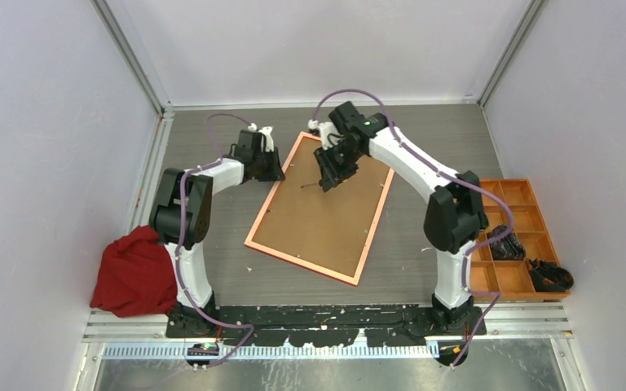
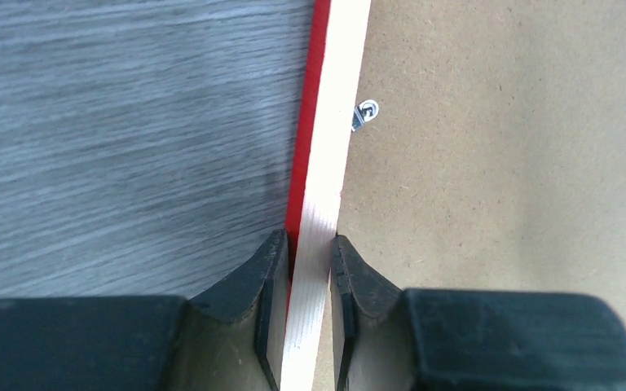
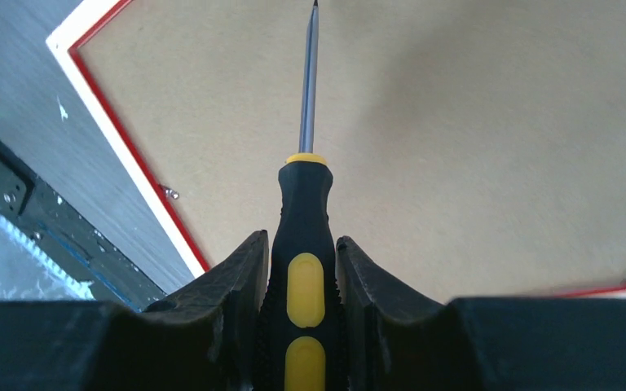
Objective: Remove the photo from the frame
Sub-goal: Adjust the photo frame at the center of the board.
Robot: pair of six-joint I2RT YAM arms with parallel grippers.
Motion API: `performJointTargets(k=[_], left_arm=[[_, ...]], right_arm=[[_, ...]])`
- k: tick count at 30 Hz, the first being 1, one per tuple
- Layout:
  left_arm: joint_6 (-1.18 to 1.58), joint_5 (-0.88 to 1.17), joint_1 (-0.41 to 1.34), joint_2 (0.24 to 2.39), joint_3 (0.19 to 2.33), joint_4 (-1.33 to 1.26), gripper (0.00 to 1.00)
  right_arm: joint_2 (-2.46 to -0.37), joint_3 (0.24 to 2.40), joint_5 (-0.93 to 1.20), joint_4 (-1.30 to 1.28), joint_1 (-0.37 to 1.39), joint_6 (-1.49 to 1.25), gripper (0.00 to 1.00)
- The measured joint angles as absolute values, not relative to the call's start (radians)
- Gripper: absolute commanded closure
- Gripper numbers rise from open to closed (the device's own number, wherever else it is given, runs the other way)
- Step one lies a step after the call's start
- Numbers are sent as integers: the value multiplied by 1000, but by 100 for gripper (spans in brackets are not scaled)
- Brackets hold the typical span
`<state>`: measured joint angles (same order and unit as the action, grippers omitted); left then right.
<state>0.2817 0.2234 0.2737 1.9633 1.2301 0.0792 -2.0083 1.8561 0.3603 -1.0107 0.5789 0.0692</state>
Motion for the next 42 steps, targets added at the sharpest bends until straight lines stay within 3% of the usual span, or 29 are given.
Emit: performJointTargets(k=[10,16,27,32,42], left_arm=[[497,254,209,1963,1213,84,100],[640,247,179,1955,1194,80,100],[820,308,203,1967,1180,59,100],[852,329,271,1967,1179,75,82],[804,311,303,1963,1202,141,62]], right_arm=[[-1830,1722,255,-820,364,-87,99],[-1783,1615,142,-778,345,-107,100],[-1697,1554,130,-741,282,-140,99],[-1652,1553,150,-725,254,-143,99],[-1626,1505,200,-705,247,-142,99]])
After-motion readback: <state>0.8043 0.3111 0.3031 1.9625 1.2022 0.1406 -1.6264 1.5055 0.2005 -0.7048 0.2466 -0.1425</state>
